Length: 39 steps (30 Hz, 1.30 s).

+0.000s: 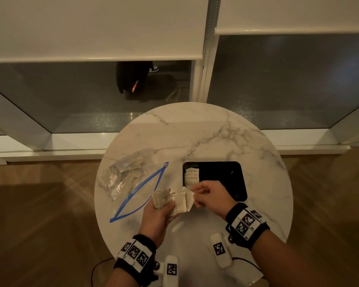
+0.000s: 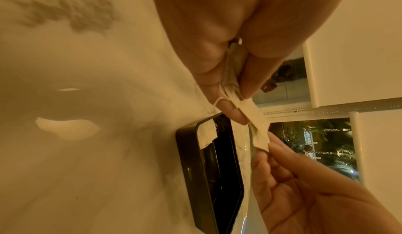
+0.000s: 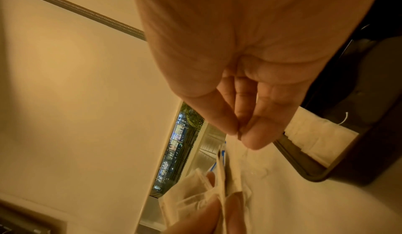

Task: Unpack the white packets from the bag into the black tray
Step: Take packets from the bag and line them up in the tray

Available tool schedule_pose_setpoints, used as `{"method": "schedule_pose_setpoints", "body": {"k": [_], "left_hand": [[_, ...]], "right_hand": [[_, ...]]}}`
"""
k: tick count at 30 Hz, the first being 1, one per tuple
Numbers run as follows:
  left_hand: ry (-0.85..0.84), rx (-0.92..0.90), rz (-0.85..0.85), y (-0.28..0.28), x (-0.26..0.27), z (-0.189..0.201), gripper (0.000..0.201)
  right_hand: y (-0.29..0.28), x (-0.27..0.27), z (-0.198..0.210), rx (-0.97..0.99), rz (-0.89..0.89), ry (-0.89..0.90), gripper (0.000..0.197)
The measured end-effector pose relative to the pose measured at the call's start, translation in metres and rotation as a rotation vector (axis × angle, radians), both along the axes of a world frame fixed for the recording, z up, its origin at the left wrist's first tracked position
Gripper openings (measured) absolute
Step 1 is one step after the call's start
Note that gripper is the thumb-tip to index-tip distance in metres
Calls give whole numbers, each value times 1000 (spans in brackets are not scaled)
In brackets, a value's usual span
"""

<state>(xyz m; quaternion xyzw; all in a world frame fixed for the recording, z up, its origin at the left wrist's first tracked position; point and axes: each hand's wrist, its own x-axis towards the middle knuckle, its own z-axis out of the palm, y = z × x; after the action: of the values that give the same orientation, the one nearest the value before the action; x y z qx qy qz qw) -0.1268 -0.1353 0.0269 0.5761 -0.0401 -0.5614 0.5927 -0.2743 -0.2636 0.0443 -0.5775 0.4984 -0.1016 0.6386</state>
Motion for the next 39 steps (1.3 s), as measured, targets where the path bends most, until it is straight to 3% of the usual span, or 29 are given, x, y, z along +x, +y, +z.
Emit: {"method": "schedule_pose_setpoints", "body": {"k": [3,8,17,24,29,33,39], "left_hand": [[-16,3,-3,1,2,-1,33],[-57,5,-53,2,2,-2,34],[30,32,51,8,16,0,33],[85,56,93,14,23,-2,34],[106,72,94,16,23,-6,35],[112,67,88,16,22,-8,37],[115,63,95,15,21,-5,37]], "right_hand": [[4,2,1,6,-2,5,16],[13,7,0,196,24,-83,22],[4,8,-9,223,-252,-38,11],[-4,1,-8,376,-381,-208,41],[-8,-4,-2,467,-395,-272,30],[-17,-4,-7,376,-397,-201,17],[-43,-1,-23,-89,-92,223,16]]}}
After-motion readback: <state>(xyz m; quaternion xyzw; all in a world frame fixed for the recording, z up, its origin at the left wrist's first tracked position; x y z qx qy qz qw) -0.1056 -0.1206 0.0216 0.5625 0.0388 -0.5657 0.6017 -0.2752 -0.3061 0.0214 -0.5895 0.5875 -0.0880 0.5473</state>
